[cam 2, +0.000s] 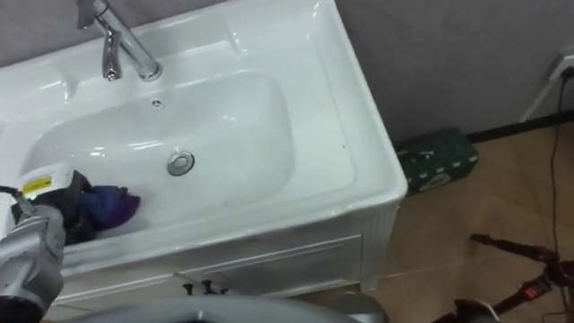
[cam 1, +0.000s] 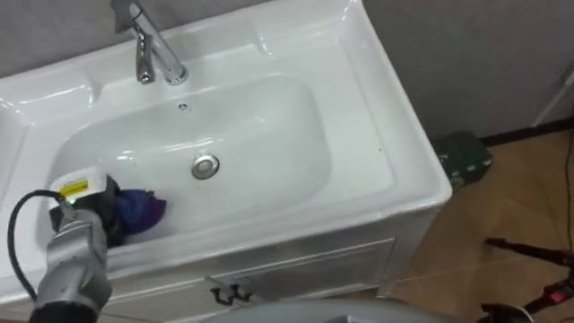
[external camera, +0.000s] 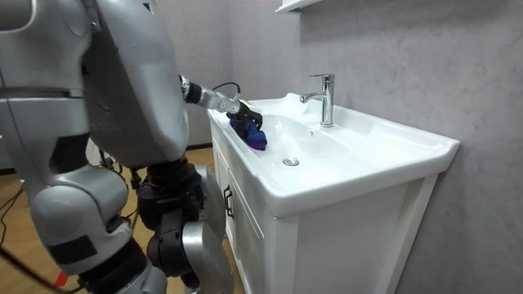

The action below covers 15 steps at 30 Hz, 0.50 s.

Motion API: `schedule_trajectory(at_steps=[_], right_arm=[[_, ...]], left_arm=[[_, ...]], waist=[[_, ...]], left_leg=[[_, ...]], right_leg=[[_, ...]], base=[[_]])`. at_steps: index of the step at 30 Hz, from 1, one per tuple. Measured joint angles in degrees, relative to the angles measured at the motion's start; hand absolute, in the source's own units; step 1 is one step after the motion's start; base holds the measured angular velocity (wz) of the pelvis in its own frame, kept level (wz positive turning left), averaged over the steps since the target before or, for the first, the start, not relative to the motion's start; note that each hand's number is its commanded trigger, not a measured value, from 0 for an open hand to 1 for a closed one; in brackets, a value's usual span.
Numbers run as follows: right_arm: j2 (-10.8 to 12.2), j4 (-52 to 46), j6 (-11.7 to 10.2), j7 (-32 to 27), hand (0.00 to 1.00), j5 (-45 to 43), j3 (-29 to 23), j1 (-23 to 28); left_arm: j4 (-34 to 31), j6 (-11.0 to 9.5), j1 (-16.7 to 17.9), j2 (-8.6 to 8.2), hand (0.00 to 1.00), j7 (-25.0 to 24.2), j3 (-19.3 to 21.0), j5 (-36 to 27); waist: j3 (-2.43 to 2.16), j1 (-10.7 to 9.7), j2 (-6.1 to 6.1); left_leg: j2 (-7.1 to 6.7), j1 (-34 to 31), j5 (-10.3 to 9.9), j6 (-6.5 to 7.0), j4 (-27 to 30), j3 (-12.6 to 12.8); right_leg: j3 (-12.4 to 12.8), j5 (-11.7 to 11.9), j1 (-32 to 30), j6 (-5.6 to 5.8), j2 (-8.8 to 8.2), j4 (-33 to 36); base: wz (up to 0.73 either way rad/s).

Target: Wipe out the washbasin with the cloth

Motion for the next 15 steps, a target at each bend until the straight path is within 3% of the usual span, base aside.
schedule_trajectory(at_steps=[5, 11, 15], right_arm=[[0.0, 0.1, -2.7, 2.6, 0.0, -0.5, 2.7, -1.0], [0.1, 1.4, -3.3, 5.4, 0.0, -0.4, 4.9, -1.7], [0.2, 2.8, -3.7, 5.4, 0.0, -0.5, 4.9, -2.4]], left_arm=[[-11.8, -4.3, -0.2, -0.04, 1.0, -7.0, -6.1, -4.6], [-14.8, -7.2, -2.0, 0.04, 1.0, -12.3, -9.0, -8.1], [-15.6, -7.5, -2.0, 0.11, 1.0, -13.3, -9.7, -8.1]], waist=[[0.34, -1.5, -0.64], [0.56, -2.4, -0.93], [0.76, -3.0, -1.08]], left_leg=[[0.11, -0.8, -0.4, 0.81, -0.2, 0.2], [0.12, -0.9, -1.0, 1.45, -0.3, 1.7], [0.05, 0.4, -1.0, 1.58, -2.0, 3.0]], right_leg=[[0.1, 1.6, 0.8, -0.01, 0.4, -2.8], [1.2, 2.4, 0.9, 0.3, 0.53, -4.0], [3.5, 2.3, 0.8, 0.64, 0.82, -4.1]], base=[[0.0], [-0.1], [0.01]])
